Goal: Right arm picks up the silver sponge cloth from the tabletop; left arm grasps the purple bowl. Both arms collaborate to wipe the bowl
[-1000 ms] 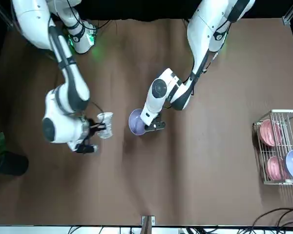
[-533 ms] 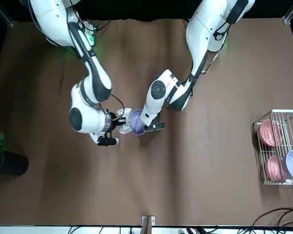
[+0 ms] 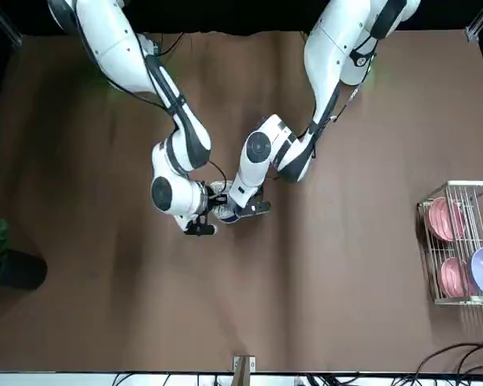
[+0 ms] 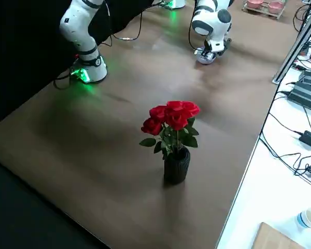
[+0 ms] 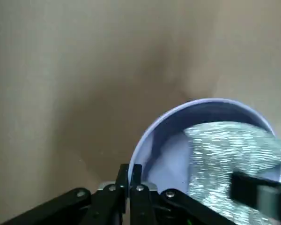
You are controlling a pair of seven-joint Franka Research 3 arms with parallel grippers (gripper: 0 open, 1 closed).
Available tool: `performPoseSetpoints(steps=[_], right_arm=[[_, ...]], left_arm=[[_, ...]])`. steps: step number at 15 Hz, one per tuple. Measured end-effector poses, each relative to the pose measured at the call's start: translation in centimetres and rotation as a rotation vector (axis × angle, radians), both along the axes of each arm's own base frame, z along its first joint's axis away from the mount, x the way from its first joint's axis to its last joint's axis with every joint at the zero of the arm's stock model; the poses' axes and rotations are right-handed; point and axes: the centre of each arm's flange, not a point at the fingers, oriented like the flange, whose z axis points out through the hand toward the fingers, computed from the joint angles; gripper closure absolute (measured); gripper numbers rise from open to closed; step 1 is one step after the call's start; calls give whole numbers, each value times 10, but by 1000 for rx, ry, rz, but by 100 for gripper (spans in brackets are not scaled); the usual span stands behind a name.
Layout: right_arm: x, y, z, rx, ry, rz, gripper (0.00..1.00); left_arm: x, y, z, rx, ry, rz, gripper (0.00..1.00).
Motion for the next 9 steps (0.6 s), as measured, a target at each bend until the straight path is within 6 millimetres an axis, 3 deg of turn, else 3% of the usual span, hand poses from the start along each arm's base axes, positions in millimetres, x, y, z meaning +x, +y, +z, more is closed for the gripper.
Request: performPoseSetpoints(steps=[4, 9], right_arm=[[-4, 3, -20, -7, 7, -12, 98], [1, 4, -22, 33, 1, -77, 98]], left_arm=[[0, 1, -1, 3, 0, 1, 96], [3, 2, 0, 3, -4, 4, 96]])
